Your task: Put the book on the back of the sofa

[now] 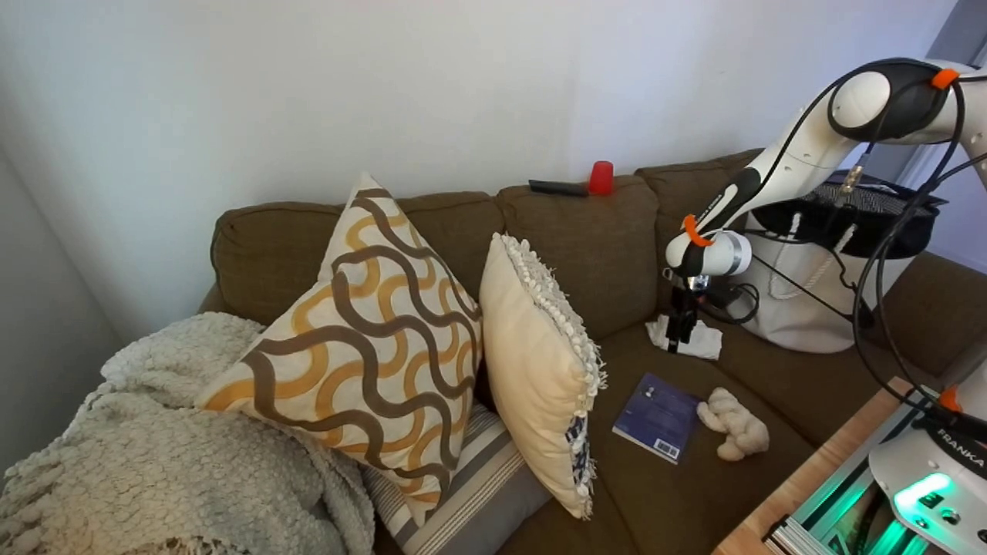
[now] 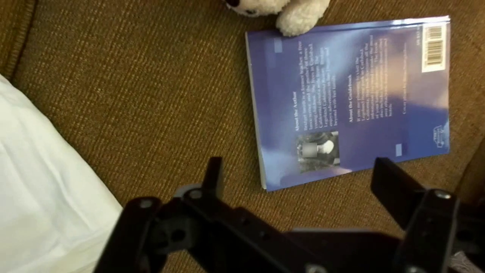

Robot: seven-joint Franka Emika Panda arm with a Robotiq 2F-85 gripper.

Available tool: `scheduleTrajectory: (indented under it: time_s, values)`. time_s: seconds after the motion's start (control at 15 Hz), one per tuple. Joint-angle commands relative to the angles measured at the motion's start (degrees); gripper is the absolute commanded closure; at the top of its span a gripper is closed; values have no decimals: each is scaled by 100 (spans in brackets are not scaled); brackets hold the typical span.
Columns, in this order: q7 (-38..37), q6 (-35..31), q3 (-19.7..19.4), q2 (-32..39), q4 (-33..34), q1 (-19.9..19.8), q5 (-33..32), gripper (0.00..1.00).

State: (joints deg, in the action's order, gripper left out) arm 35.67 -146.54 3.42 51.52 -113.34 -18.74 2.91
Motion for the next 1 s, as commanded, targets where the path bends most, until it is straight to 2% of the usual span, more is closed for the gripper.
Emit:
scheduleTrajectory:
  time_s: [0.0, 0.13, 0.2, 0.4, 0.47, 0.73, 0.93]
  values:
    - [-58, 9, 58, 5, 16, -68, -94, 0]
    - [-55, 9, 82, -12, 16, -64, -90, 0]
    - [334, -265, 305, 113, 27, -332, -13, 0]
    - [1068, -434, 627, 438, 130, -944, 134, 0]
    - [1559, -282, 795, 573, 223, -1262, 129, 0]
    - [2983, 730, 826, 1033, 644, -1950, 155, 0]
    - [3794, 1138, 825, 1301, 973, -2219, 321, 0]
